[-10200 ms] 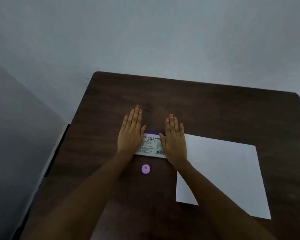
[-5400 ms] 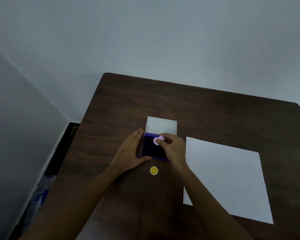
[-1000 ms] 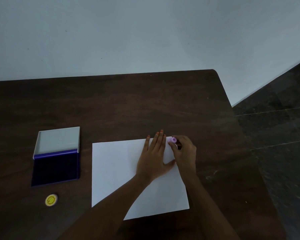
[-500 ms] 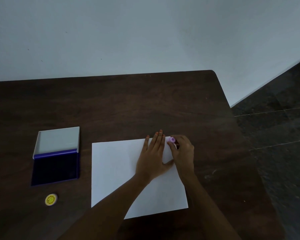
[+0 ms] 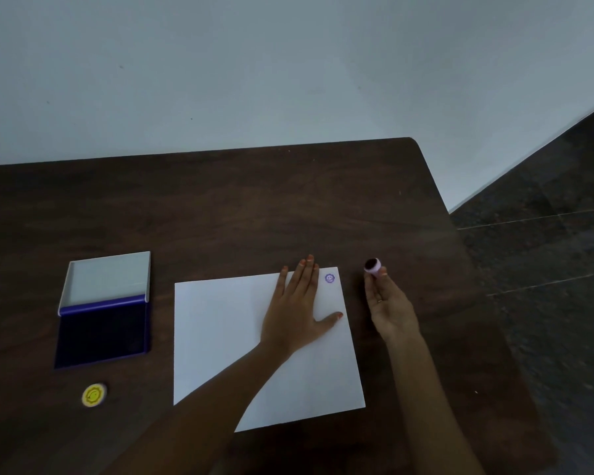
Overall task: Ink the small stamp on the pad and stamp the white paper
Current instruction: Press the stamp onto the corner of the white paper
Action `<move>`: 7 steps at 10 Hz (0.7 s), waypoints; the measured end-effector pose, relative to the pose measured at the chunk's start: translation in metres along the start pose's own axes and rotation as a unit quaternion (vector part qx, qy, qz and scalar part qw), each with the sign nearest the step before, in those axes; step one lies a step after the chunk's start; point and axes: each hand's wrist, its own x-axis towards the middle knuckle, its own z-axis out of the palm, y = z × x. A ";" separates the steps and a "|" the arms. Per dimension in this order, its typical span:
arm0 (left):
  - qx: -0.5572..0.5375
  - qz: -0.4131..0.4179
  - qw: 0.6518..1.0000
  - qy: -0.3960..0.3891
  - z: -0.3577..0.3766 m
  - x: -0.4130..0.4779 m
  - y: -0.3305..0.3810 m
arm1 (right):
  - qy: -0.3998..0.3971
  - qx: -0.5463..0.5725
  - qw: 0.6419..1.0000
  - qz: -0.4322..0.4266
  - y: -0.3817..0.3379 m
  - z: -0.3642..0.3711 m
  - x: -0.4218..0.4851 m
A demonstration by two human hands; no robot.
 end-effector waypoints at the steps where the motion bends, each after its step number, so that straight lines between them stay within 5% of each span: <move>1: 0.003 -0.002 1.000 0.002 0.001 0.000 0.000 | -0.024 0.022 0.999 0.013 -0.005 0.000 -0.006; 7: -0.045 -0.006 0.999 0.024 -0.002 0.000 0.001 | -0.075 0.057 0.995 0.023 -0.005 0.003 -0.004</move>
